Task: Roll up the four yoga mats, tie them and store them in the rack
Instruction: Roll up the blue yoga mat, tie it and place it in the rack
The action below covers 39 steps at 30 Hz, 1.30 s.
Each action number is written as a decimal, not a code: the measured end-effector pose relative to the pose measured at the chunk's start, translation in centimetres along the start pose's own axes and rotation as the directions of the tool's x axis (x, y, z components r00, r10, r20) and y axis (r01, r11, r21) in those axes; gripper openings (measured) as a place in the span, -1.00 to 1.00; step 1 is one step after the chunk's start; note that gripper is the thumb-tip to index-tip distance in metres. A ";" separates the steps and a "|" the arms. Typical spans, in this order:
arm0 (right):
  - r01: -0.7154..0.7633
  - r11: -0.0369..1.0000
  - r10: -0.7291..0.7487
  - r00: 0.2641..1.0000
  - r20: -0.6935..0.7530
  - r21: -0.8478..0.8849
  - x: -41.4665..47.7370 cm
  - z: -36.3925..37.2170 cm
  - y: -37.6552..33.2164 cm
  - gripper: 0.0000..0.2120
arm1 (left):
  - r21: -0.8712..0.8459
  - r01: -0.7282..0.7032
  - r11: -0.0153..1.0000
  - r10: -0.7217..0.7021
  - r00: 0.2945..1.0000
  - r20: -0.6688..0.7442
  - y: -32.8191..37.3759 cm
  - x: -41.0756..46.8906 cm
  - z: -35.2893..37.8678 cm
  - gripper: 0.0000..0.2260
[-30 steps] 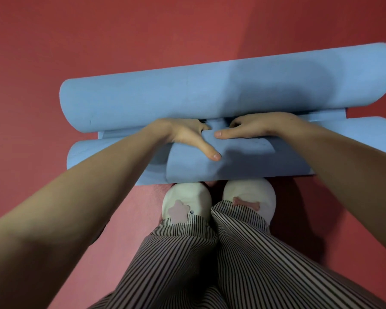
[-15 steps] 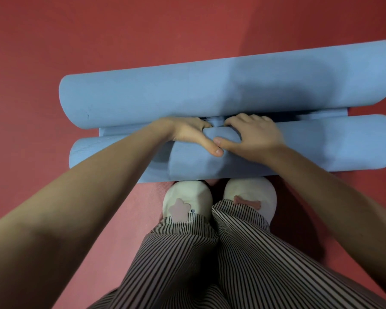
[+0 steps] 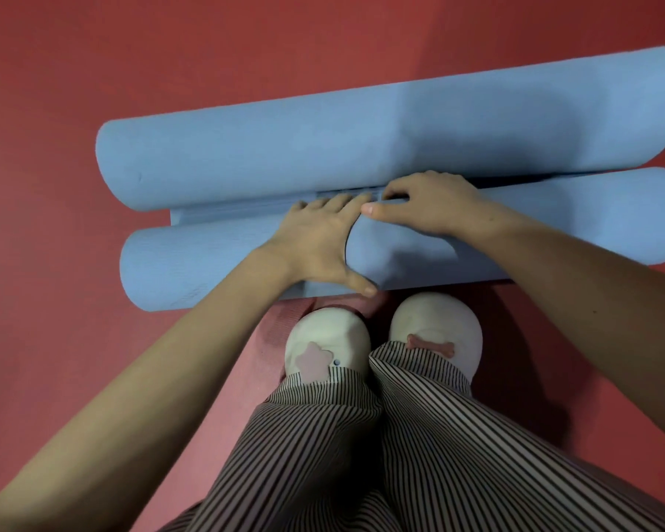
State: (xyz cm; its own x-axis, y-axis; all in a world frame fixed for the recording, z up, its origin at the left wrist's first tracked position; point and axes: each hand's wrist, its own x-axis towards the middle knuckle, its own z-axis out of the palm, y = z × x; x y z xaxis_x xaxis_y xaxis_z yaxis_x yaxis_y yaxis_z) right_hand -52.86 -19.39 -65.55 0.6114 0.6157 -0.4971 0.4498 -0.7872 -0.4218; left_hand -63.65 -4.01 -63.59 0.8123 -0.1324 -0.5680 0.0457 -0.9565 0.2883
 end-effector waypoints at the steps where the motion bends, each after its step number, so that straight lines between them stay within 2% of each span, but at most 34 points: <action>1: -0.001 1.000 0.001 1.000 -0.012 -0.005 0.0 0.1 0.0 -0.47 | 0.002 0.012 1.000 -0.011 1.000 -0.024 0.1 0.1 0.1 0.04; 5: 0.046 0.995 -0.054 0.995 -0.087 -0.089 0.3 -0.1 -0.4 -0.47 | -0.031 0.039 0.999 -0.040 0.999 -0.032 -0.4 1.0 -0.5 -0.04; 11: 0.008 0.989 -0.051 0.954 -0.295 -0.148 0.6 -0.4 -0.6 -0.64 | -0.147 0.044 0.988 -0.026 0.992 0.126 -1.7 2.8 -2.8 -0.15; 13: 0.034 0.987 -0.082 0.948 -0.307 -0.158 0.1 -0.3 -0.5 -0.59 | -0.217 0.051 0.975 -0.013 0.985 0.174 -2.0 3.3 -3.5 -0.16; 15: 0.067 0.987 -0.112 0.939 -0.325 -0.147 -0.9 -0.1 -0.4 -0.45 | -0.271 0.055 0.961 0.000 0.980 0.198 -2.2 3.6 -4.0 -0.14; 17: 0.077 0.987 -0.115 0.949 -0.293 -0.139 -2.0 0.1 -0.4 -0.23 | -0.304 0.056 0.951 0.006 0.980 0.200 -2.4 3.7 -4.1 -0.12; 19: 0.080 0.974 -0.120 0.976 -0.182 -0.212 -2.6 0.1 -0.2 -0.04 | -0.314 0.057 0.948 0.005 0.981 0.195 -2.4 3.6 -3.9 -0.13; 22: 0.081 0.961 -0.108 0.990 -0.089 -0.263 -2.3 -0.5 0.0 0.08 | -0.278 0.045 0.959 -0.013 0.993 0.115 -2.3 3.2 -3.4 -0.10; 25: 0.068 0.972 -0.085 0.994 -0.065 -0.227 -1.4 -0.9 0.0 -0.03 | -0.262 0.003 0.965 -0.006 1.000 -0.012 -2.4 2.4 -3.1 -0.10; 28: 0.055 0.977 -0.068 0.996 -0.057 -0.208 -0.4 -1.4 0.0 -0.06 | -0.118 -0.020 0.993 0.006 0.993 -0.117 -2.1 1.8 -2.5 0.00; 30: 0.042 0.982 -0.053 0.997 -0.055 -0.183 0.3 -1.8 0.1 -0.14 | 0.009 0.007 1.000 -0.006 0.997 -0.077 -2.0 1.7 -2.3 0.10; 32: 0.038 0.985 -0.045 0.998 -0.041 -0.168 0.8 -1.9 0.1 -0.21 | 0.039 0.020 0.999 -0.019 0.999 -0.029 -1.9 1.8 -2.3 0.13; 39: 0.005 0.980 0.004 0.999 0.046 -0.200 1.3 -3.0 -0.1 -0.22 | -0.002 0.023 1.000 -0.023 0.999 -0.044 -1.9 2.7 -3.3 -0.06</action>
State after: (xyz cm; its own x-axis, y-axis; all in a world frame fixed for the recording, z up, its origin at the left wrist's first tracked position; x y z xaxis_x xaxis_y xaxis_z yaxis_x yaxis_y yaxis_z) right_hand -50.12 -18.60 -63.89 0.5828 0.6136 -0.5328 0.5744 -0.7748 -0.2641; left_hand -59.58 -1.74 -63.11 0.8360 -0.0989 -0.5397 0.0651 -0.9588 0.2766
